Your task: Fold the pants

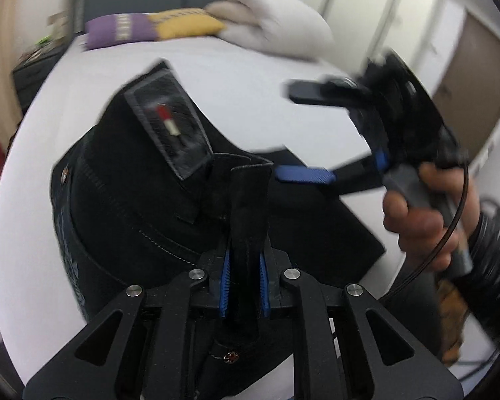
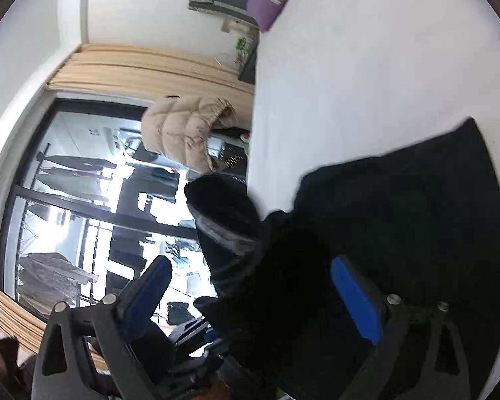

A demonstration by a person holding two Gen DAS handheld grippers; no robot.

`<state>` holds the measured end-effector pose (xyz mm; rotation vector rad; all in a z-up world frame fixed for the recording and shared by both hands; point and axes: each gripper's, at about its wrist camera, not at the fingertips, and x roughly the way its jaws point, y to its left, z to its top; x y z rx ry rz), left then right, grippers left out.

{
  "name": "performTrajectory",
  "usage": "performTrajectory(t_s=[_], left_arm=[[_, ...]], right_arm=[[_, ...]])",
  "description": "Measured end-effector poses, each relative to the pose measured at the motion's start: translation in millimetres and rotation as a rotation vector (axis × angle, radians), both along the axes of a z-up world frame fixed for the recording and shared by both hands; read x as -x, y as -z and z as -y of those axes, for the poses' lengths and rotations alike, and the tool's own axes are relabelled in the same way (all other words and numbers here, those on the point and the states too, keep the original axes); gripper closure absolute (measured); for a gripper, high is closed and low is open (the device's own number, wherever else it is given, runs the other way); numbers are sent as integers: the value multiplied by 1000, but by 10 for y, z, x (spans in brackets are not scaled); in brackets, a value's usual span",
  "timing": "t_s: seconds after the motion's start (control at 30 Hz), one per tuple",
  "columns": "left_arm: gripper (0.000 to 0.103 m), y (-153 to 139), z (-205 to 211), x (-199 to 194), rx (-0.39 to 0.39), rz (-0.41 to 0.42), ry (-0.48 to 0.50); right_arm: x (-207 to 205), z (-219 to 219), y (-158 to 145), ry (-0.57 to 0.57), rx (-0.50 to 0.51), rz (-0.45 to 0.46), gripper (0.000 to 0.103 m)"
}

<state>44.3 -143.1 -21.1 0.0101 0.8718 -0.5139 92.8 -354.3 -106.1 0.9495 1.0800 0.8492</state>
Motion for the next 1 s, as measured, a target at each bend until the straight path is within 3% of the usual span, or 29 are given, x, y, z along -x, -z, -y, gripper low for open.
performTrajectory(t_s=[0.2, 0.4, 0.47, 0.57, 0.73, 1.0], left_arm=[[92, 256, 524, 165, -157, 54, 157], [92, 315, 814, 269, -277, 152, 215], [92, 383, 910, 393, -317, 190, 244], [92, 438, 1033, 493, -370, 240, 286], [92, 461, 927, 717, -368, 256, 308], [95, 470, 1186, 842, -354, 301, 411]], right_arm=[[69, -91, 259, -43, 28, -62, 5], [-9, -54, 312, -87, 140, -94, 36], [-6, -29, 337, -88, 182, -106, 57], [-3, -56, 360, -80, 243, -102, 70], [23, 22, 218, -50, 314, -41, 87], [102, 434, 185, 49, 317, -9, 90]])
